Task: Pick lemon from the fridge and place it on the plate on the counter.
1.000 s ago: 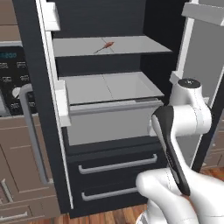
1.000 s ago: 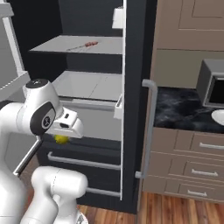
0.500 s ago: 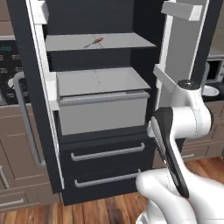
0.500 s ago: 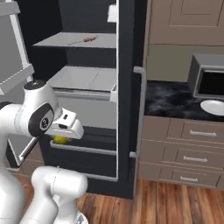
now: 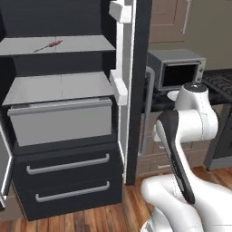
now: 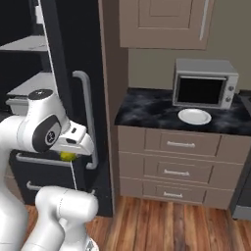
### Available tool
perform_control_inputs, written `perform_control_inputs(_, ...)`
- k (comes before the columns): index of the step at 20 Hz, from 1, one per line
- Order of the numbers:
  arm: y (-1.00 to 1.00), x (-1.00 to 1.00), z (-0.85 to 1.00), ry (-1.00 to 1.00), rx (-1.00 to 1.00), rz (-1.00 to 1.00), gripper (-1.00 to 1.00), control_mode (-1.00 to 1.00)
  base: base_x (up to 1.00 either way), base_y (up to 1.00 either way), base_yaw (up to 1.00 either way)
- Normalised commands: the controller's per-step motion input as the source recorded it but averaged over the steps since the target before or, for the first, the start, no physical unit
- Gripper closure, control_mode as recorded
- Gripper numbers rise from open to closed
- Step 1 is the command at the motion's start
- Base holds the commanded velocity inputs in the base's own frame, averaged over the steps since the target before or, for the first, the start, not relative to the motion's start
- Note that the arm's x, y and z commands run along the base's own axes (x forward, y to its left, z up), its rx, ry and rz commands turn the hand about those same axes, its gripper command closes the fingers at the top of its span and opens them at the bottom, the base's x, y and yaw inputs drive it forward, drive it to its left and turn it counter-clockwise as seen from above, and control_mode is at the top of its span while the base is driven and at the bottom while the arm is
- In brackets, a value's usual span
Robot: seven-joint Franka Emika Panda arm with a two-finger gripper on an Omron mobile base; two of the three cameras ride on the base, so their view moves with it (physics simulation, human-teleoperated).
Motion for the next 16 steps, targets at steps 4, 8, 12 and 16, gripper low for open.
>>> perform_control_inputs(4, 0.00, 0.00, 0.00, 0.00, 0.00, 0.00, 1.00, 1.00, 0.00, -0.94, -0.01)
perform_control_inputs(8, 0.00, 0.00, 0.00, 0.00, 0.00, 0.00, 1.00, 1.00, 0.02, -0.80, 0.00)
perform_control_inputs(12, 0.00, 0.00, 0.00, 0.00, 0.00, 0.00, 1.00, 1.00, 0.23, -0.76, 0.00)
perform_control_inputs(16, 0.00, 0.00, 0.00, 0.00, 0.00, 0.00, 1.00, 1.00, 0.47, -0.52, 0.02)
